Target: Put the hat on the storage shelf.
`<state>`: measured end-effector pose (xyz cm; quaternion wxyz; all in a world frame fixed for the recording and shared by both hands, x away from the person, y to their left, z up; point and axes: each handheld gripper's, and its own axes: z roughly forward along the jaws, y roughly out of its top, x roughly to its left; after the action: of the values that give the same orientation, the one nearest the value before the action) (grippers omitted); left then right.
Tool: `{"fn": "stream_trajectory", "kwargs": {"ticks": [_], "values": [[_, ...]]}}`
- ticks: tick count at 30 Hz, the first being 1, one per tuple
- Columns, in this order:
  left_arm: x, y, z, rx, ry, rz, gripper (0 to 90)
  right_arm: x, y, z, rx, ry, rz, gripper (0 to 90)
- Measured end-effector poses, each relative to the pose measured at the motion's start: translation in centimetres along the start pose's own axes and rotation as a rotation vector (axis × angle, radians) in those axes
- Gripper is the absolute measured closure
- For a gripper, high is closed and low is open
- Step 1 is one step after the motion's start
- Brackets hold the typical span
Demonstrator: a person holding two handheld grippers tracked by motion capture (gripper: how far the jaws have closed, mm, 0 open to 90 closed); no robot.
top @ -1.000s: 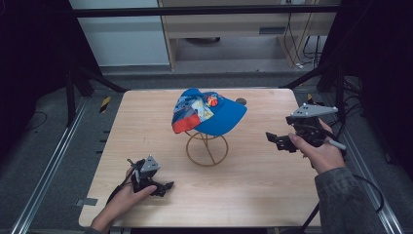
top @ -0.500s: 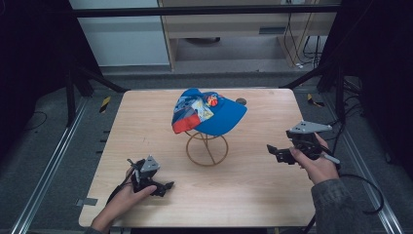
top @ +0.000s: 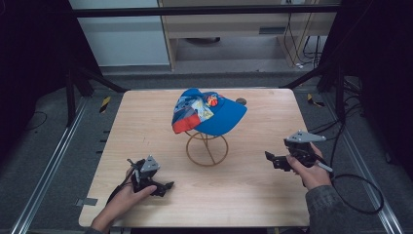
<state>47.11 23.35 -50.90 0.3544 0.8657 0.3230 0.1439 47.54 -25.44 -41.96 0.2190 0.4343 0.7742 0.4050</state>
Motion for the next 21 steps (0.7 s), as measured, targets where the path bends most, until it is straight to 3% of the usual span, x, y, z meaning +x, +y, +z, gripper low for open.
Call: {"fn": "stream_trajectory", "kwargs": {"ticks": [11, 21], "values": [[0.0, 0.0, 0.0, 0.0, 0.0, 0.0, 0.0, 0.4, -2.0, 1.5, 0.013, 0.017, 0.044, 12.2], [0.0, 0.0, 0.0, 0.0, 0.0, 0.001, 0.0, 1.0, -3.9, 3.0, 0.035, 0.03, 0.05, 11.6]]}}
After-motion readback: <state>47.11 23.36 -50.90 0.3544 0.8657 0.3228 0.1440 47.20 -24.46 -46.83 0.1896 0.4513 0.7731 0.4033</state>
